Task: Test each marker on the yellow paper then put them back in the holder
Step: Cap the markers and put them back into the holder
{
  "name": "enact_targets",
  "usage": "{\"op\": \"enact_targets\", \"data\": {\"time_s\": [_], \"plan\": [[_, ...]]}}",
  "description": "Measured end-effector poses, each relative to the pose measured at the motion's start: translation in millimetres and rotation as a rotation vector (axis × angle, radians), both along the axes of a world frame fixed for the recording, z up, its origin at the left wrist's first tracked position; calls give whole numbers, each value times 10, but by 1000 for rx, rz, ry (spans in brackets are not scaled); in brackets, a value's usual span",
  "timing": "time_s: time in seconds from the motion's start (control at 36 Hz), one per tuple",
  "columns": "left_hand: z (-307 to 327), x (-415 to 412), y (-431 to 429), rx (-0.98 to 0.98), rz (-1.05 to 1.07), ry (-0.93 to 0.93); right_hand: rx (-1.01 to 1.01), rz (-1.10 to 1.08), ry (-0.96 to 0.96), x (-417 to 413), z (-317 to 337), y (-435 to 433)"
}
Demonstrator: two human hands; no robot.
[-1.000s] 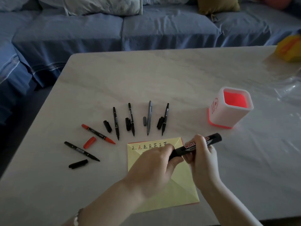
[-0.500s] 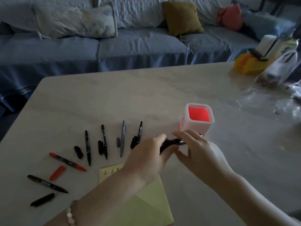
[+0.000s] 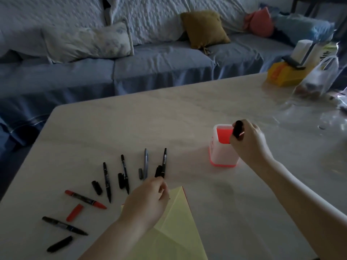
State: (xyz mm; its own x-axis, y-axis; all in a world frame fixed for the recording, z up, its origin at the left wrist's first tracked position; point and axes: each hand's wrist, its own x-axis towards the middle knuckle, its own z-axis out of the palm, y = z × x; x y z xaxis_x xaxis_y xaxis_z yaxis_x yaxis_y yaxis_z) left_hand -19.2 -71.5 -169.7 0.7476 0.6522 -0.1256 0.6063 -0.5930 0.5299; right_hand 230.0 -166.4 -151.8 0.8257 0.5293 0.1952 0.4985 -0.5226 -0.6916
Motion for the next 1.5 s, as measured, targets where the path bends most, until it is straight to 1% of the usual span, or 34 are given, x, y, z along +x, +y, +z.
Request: {"op": "enact_targets", "data": {"time_s": [0.08, 0.19, 0.28, 0.33, 0.39, 0.47, 0.53, 0.61, 0.69, 0.78, 0.86, 0.94, 1.03, 1.11, 1.19, 1.25, 1.28, 1.31, 1.39, 1.44, 1.5], "plan": [[-93, -58, 73, 26, 58, 8, -61, -14, -24, -1, -35, 7], [-192, 68, 225, 89, 129, 23, -81, -20, -32, -67, -1, -22], [-261, 251, 384, 144, 163, 38, -75, -9, -105, -190, 69, -84], [-300, 379, 470, 167, 153, 72, -50, 5, -178, -318, 123, -150], [-302, 494, 514, 180, 140, 160, -21, 25, -215, -476, 167, -229], [-298, 591, 533, 140, 136, 284, 1, 81, -201, -703, 164, -284], [-312, 617, 532, 133, 130, 309, -3, 114, -167, -812, 114, -290], [-300, 576, 524, 138, 150, 310, -75, 156, -85, -925, 1, -239], [-224, 445, 546, 164, 190, 232, -158, 238, 28, -1016, -118, -77], [-111, 210, 541, 109, 244, 92, -218, 285, 134, -1131, -209, 192], [-26, -103, 486, 54, 314, -61, -289, 307, 191, -1252, -283, 520], [-16, -395, 429, -12, 343, -183, -380, 314, 201, -1323, -333, 843], [-49, -604, 381, -24, 343, -250, -511, 329, 134, -1344, -413, 1079], [-122, -705, 322, -71, 340, -324, -526, 272, 147, -1329, -535, 1170], [-203, -721, 233, -169, 369, -386, -486, 222, 213, -1284, -631, 1111], [-248, -699, 162, -236, 381, -428, -473, 235, 231, -1232, -641, 1027], [-252, -674, 131, -269, 387, -446, -438, 240, 271, -1211, -626, 974], [-251, -654, 106, -298, 393, -461, -368, 245, 323, -1196, -591, 915], [-195, -587, 46, -371, 374, -518, -55, 241, 428, -1225, -402, 693], [-150, -557, 10, -369, 335, -541, 195, 250, 539, -1318, -212, 496], [-99, -543, -29, -356, 303, -564, 393, 252, 628, -1411, -41, 282]]}}
